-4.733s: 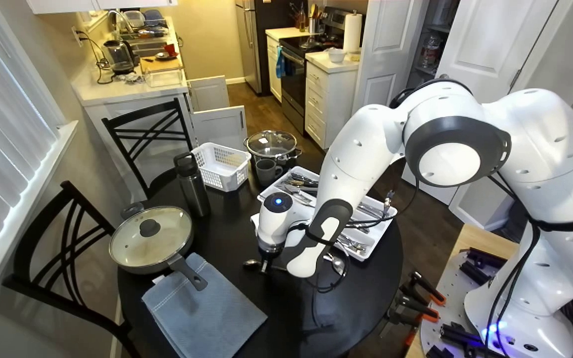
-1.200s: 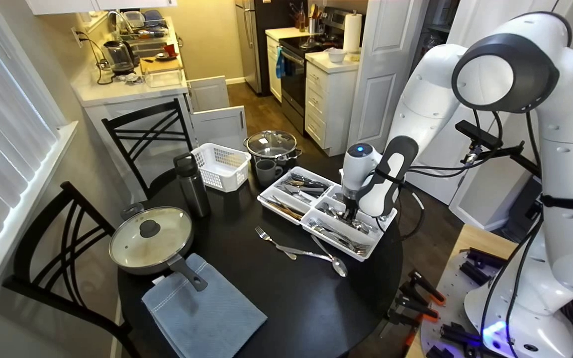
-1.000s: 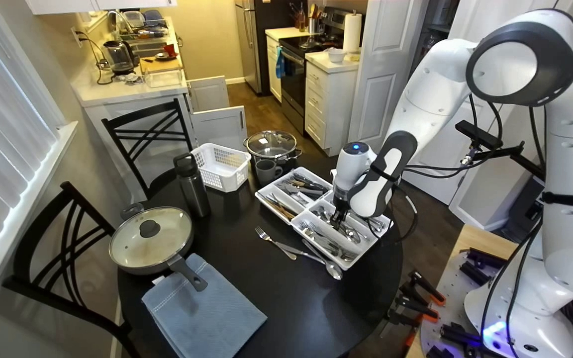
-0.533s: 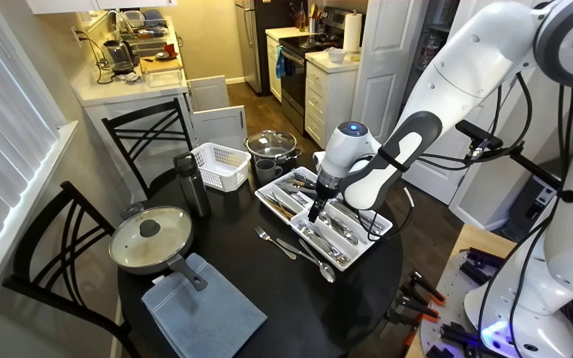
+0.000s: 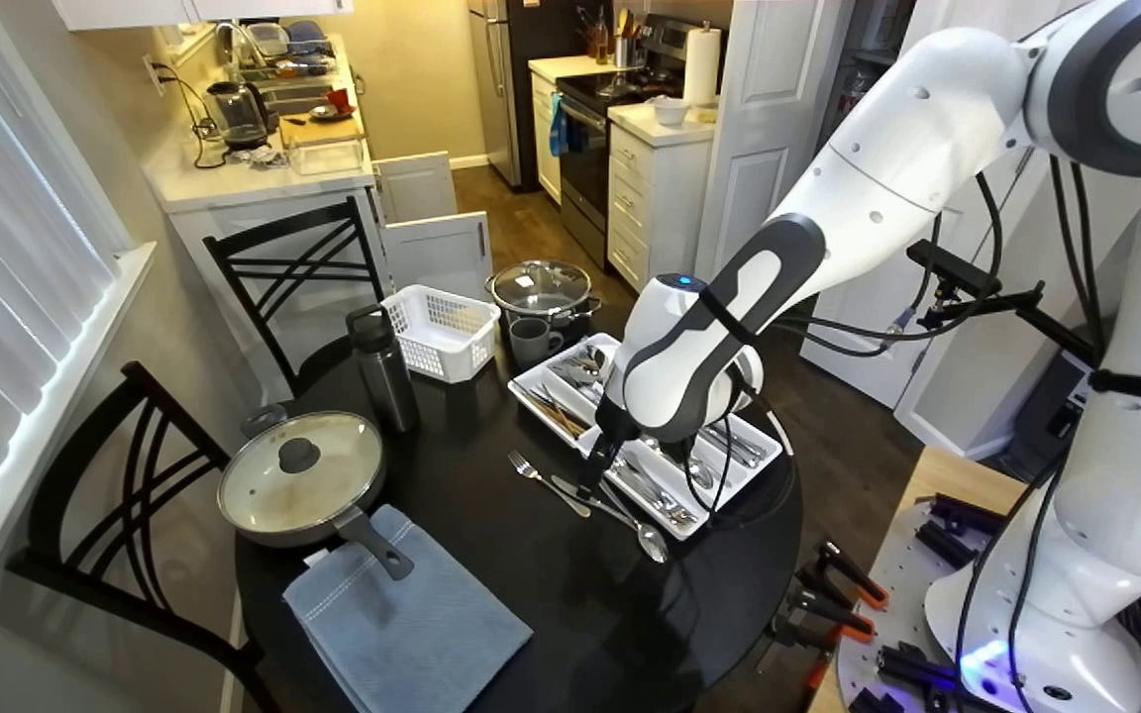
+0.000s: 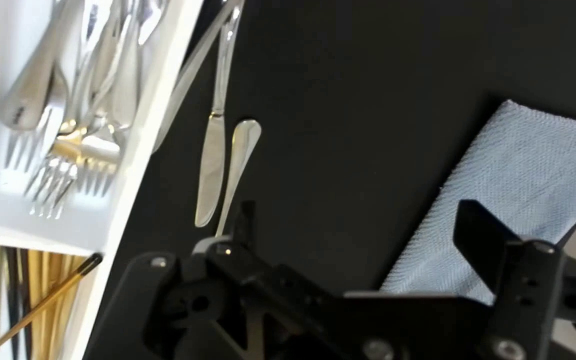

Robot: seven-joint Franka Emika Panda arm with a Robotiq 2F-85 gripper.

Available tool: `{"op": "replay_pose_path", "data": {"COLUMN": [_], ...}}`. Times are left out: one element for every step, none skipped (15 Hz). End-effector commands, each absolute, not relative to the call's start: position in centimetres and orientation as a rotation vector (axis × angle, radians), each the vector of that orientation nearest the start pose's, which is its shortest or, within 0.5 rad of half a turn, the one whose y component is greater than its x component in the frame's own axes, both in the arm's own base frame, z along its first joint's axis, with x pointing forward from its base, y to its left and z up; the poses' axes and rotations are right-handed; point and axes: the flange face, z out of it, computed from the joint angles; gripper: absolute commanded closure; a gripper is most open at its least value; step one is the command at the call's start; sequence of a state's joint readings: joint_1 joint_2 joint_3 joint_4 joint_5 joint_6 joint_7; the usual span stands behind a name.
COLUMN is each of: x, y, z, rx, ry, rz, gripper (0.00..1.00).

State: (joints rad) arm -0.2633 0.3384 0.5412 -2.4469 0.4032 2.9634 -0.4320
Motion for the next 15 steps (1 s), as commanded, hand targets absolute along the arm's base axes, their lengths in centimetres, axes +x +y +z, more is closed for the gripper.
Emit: {"op": "replay_pose_path", "data": {"x": [48.7,48.5,48.2,47.9,47.7,47.7,47.6,47.6,47.7,47.9,48.0,48.1,48.1,48.1,48.1], "y": [11.8,11.5,11.3,11.1,10.9,10.7,10.6,10.5,10.4,10.4,10.3,10.3,10.3,10.2,10.2], "z": [16.4,15.4,14.4,13.6,13.0,12.5,12.2,12.0,11.9,11.8,11.7,11.7,11.6,11.5,11.4], "rx": [-2.792,-2.795,-2.800,-2.804,-2.803,-2.806,-2.812,-2.816,-2.822,-2.823,-2.827,-2.829,-2.832,-2.838,-2.841], "ry": [-0.390,-0.380,-0.375,-0.380,-0.388,-0.396,-0.407,-0.419,-0.431,-0.439,-0.445,-0.448,-0.451,-0.457,-0.460], "rz": [-0.194,-0.156,-0.103,-0.066,-0.036,-0.014,0.002,0.012,0.019,0.024,0.027,0.030,0.032,0.037,0.042], "gripper": [0.00,0.00,0.00,0.00,0.00,0.00,0.00,0.00,0.00,0.00,0.00,0.00,0.00,0.00,0.00]}}
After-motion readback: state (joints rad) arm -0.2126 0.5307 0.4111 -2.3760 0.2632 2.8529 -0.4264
